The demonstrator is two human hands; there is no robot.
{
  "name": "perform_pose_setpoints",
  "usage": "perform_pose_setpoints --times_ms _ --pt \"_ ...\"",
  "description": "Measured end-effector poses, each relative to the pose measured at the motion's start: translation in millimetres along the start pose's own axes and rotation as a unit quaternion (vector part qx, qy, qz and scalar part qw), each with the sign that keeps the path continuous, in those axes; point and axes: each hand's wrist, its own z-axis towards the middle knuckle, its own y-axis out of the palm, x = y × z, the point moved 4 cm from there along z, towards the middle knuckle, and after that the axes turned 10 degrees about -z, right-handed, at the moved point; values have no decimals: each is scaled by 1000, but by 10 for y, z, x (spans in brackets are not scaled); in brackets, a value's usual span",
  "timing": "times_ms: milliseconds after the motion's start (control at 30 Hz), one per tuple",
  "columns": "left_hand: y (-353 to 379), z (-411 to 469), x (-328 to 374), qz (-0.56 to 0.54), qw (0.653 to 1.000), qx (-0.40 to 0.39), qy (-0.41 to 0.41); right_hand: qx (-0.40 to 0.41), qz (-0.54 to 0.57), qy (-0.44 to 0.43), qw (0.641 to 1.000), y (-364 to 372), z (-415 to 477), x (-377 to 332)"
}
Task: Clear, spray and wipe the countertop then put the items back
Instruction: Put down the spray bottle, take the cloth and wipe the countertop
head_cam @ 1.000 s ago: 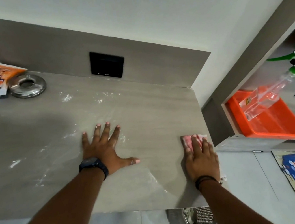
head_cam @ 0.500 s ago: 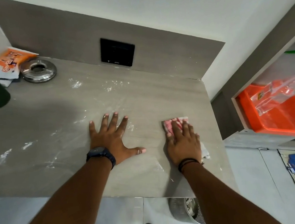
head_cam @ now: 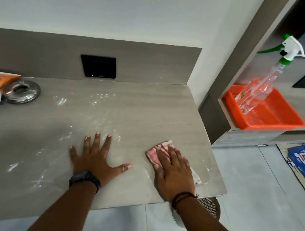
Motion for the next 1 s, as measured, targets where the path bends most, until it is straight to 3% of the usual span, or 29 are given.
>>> perform_pose_setpoints --times_ms 233,567,667,800,1000 --pt "13 -2 -9 6 1000 8 4 16 -9 126 992 -124 -144 856" --pt "21 -8 -19 7 1000 -16 8 -7 -3 195 981 -189 438 1023" --pt "34 -1 -25 -4 1000 -10 12 -16 -31 166 985 -139 590 760" --pt "37 -3 -31 -6 1000 -7 17 -25 -56 66 996 -63 637 181" --pt "22 -73 -53 -7 1000 3 17 -28 -25 -10 999 11 266 -473"
